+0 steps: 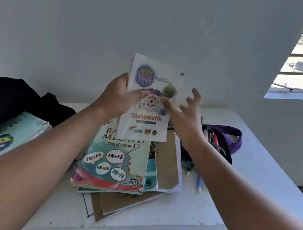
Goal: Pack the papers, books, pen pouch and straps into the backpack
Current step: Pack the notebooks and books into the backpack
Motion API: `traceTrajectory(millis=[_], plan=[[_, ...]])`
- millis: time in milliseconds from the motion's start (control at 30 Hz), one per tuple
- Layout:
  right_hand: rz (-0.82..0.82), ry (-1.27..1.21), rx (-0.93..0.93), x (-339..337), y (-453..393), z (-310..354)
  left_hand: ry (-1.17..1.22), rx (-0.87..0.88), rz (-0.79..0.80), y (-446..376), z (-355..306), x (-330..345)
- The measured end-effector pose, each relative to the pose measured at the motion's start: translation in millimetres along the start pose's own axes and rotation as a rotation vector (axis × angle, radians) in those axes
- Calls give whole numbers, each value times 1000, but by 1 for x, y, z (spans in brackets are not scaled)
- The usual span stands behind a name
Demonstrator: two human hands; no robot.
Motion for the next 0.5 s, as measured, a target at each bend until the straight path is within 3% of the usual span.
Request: traceTrajectory(millis=[67,133,300,400,500], plan=[[206,-102,87,14,4,0,227,-132,25,8,10,-13],[325,-105,154,32,14,-7,248,-290,45,18,34,-23],[279,242,227,72,35,-67,-195,-505,98,61,97,-23],[130,522,196,81,40,-95,-614,-544,152,85,116,-14],[80,467,202,79,41,-97,-724,-690,175,98,131,-13]])
Point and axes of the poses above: each hand's wrist, its own y-axis away from the middle knuckle, its own x-axis out of the palm, z = x × y, the point moved 2 cm from there along -y, towards the middle knuckle, and after that the axes turned 8 degrees about x, right-handed, at the moved point
